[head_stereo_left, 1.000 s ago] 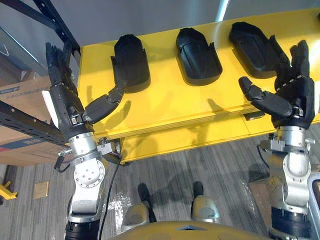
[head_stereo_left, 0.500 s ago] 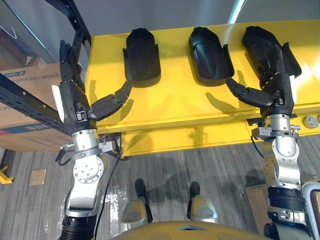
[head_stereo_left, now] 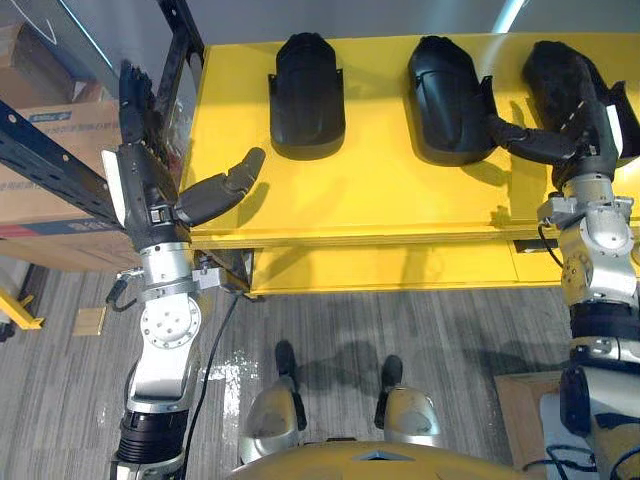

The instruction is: Walk over and take three plastic housings, then place them on the shelf

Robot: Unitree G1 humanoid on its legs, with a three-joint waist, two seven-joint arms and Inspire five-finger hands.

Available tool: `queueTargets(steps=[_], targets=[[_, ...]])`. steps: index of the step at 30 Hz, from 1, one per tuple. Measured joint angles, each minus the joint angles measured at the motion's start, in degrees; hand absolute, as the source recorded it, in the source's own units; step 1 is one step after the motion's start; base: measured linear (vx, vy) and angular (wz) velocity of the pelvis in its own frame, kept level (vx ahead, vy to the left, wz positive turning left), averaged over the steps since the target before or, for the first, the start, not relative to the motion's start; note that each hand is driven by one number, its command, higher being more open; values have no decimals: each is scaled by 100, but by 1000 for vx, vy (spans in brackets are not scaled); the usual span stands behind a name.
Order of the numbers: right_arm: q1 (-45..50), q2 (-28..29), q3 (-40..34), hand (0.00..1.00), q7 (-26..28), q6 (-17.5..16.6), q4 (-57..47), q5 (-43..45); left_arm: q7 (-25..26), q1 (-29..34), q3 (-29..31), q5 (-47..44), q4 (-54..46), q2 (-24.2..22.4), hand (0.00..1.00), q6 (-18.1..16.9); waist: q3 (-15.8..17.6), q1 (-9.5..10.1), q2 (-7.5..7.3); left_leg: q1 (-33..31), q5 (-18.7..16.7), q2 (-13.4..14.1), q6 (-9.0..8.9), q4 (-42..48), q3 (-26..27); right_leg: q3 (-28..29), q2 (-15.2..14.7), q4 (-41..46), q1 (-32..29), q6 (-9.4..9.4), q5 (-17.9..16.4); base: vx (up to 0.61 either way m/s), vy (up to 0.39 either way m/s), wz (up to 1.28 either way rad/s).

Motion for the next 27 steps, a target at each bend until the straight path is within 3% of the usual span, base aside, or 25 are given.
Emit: queueTargets(steps=[4,10,18,27], targets=[[-377,-213,232,100,421,72,548,198,-66,-234,10,-22,300,178,100,-1,114,117,12,-32,-1,18,-2,39,-11,10,4,71,-50,-23,-17,0,0,0],[-858,-255,409,100,535,274,1066,212,-115,-340,-10,-66,540,224,100,-2,242,173,-25,-45,2,26,-11,64,-71,0,-7,237,-93,-65,-110,-6,-9,2],[-1403,-438,443,100,312,408,1568,215,-101,-401,-42,-69,603,390,100,-2,447,284,-30,-170,30,29,-1,161,-104,-13,-29,359,-205,-77,-140,-8,-4,2],[-1867,-610,461,100,101,567,2024,225,-73,-580,-132,-73,971,400,100,-2,455,312,-22,-255,36,24,3,170,-114,2,-59,547,-368,-96,-214,0,0,0]])
